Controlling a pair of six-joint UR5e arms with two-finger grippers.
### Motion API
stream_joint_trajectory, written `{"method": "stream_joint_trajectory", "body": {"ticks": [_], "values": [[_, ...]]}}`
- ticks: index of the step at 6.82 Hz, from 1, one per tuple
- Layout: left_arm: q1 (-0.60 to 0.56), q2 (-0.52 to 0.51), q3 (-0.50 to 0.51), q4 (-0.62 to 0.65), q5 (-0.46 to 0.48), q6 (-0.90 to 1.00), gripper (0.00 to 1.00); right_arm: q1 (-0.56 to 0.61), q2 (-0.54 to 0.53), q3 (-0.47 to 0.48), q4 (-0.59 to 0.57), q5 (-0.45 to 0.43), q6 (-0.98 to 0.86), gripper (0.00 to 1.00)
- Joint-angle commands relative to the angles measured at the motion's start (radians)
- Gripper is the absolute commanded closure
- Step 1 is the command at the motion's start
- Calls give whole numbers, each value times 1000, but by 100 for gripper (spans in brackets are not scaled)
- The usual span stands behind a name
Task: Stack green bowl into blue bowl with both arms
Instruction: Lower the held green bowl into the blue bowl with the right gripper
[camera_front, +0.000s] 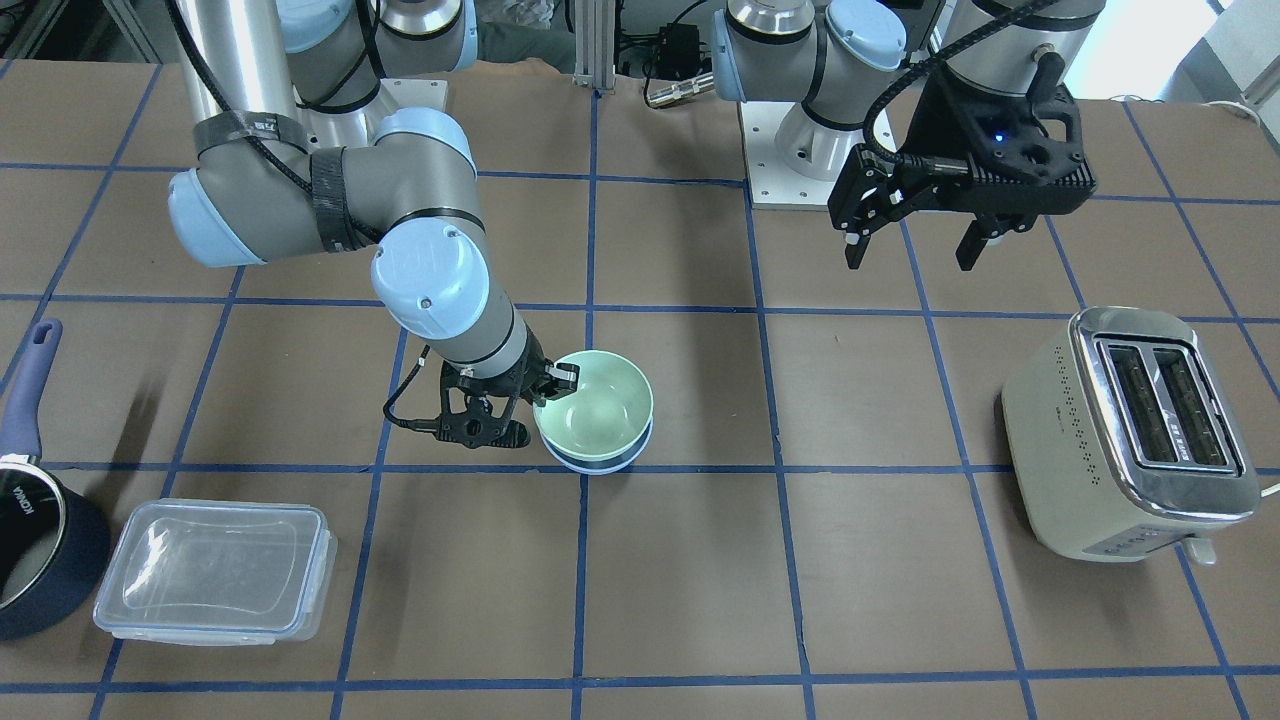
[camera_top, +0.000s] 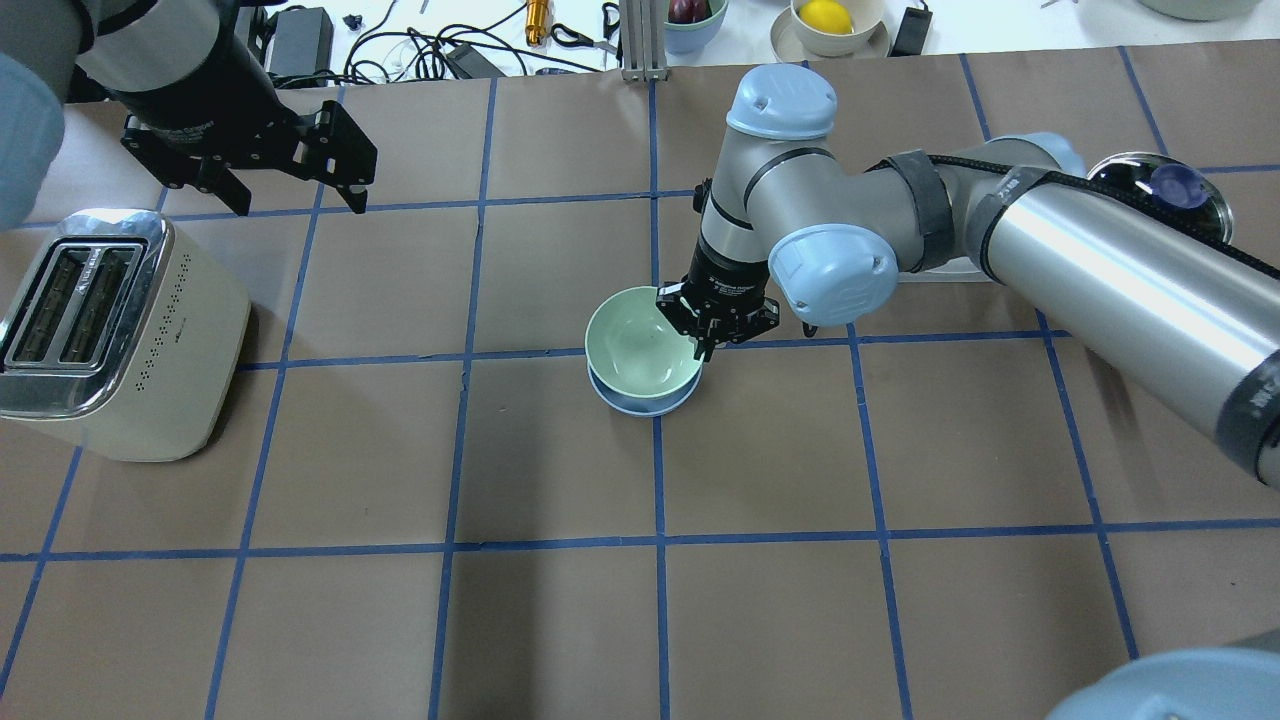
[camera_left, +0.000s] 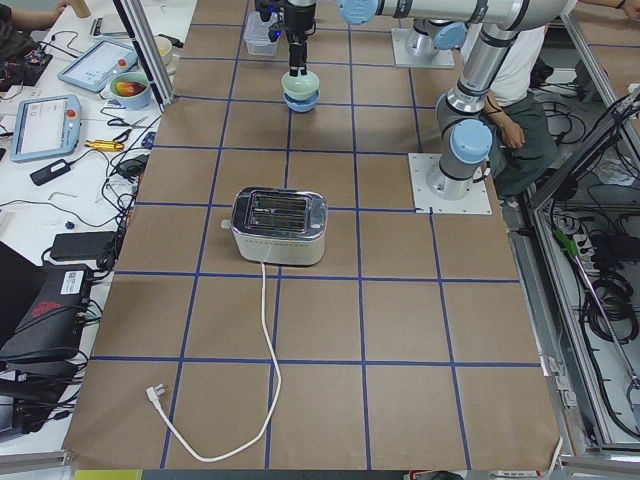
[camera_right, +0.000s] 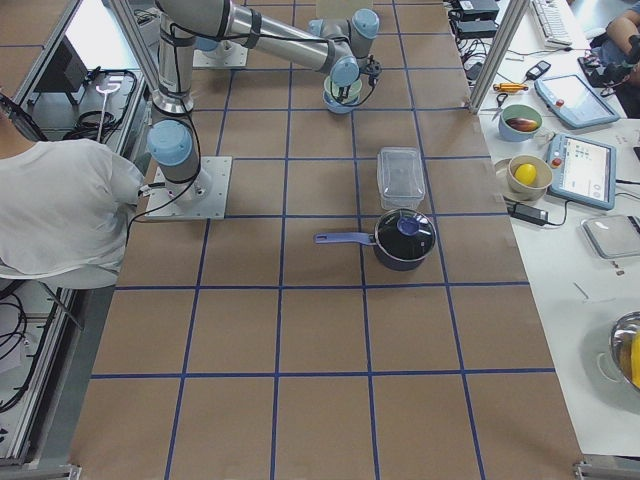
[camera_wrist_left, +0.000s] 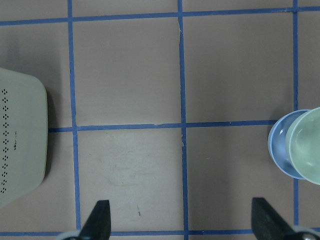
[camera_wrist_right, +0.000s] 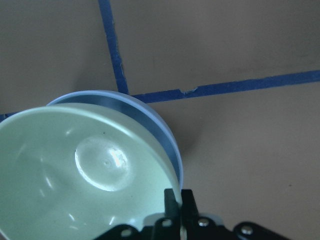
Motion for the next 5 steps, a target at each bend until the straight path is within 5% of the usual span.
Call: {"method": "stream_joint_trajectory", "body": {"ticks": [1,3,5], "values": [[0,1,-3,1,-1,-1,0,1,11,3,3,-6,-7,74],[0,1,-3,-1,-1,0,0,0,12,-3,7,-6,5,0],[0,1,-3,1,-1,0,0,-20,-21,-56,42,-18,-7,0]]}}
